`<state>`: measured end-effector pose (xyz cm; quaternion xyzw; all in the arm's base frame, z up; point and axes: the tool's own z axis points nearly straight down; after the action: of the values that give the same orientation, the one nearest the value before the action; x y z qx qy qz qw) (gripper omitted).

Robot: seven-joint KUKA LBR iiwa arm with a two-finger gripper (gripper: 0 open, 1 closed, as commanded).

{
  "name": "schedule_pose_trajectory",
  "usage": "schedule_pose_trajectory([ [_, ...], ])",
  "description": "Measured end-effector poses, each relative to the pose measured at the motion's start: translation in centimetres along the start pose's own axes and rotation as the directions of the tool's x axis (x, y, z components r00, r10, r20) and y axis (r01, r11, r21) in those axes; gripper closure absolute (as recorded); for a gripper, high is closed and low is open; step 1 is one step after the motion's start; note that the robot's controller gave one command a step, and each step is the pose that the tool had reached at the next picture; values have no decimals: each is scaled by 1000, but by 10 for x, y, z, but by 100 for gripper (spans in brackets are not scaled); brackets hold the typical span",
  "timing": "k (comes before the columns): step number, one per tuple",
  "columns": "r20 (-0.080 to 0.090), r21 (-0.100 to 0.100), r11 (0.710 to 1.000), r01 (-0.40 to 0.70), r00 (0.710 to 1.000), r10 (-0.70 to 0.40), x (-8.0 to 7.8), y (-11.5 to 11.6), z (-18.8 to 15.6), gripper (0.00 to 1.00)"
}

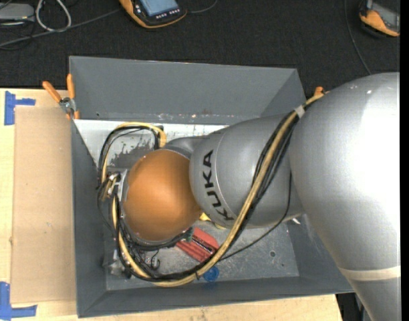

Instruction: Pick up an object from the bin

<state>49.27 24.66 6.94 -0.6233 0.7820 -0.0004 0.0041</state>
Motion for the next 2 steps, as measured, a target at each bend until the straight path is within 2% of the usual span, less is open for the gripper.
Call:
schedule_pose_trajectory([
  [1, -1, -2, 1000, -5, 1000, 5, 0, 0, 0, 100],
  [2, -5, -9, 1000, -6, 1000, 6, 1, 2, -32, 100],
])
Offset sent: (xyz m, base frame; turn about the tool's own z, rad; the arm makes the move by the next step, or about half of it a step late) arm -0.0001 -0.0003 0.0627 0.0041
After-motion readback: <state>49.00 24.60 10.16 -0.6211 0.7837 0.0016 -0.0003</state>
